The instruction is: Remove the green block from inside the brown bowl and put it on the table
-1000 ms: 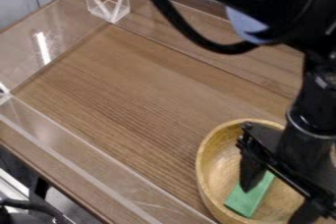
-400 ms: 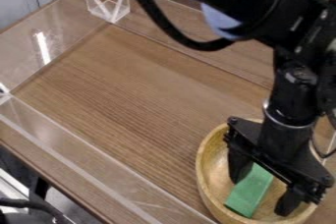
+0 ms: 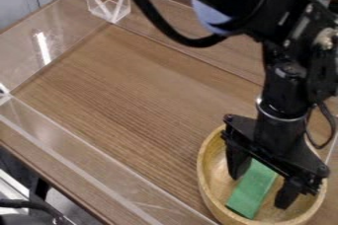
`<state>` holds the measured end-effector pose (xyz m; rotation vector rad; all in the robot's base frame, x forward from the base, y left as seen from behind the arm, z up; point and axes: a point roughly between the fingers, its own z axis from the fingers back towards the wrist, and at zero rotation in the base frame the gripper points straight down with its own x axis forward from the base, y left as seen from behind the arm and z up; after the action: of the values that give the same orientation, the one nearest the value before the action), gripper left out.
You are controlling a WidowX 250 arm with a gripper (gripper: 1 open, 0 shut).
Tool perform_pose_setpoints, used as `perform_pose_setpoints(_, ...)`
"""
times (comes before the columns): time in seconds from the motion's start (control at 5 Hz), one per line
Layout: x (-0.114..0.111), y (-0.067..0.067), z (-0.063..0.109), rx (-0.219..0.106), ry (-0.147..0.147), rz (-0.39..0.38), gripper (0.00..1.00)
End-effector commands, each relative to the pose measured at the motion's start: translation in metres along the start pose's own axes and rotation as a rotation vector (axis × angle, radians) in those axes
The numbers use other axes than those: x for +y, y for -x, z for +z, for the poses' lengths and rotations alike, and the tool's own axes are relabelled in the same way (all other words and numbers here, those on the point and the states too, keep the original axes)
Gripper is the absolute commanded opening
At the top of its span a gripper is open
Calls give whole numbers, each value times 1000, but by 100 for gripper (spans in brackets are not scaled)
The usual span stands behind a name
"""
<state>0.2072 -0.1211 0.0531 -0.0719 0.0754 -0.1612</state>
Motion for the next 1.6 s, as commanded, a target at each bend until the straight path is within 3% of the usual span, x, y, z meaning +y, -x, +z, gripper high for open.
perform_pose_setpoints(0.0,1,-9,8,-40,27,15,100)
perform_pose_setpoints(1.4,7,-22,2,-66,87,82,100)
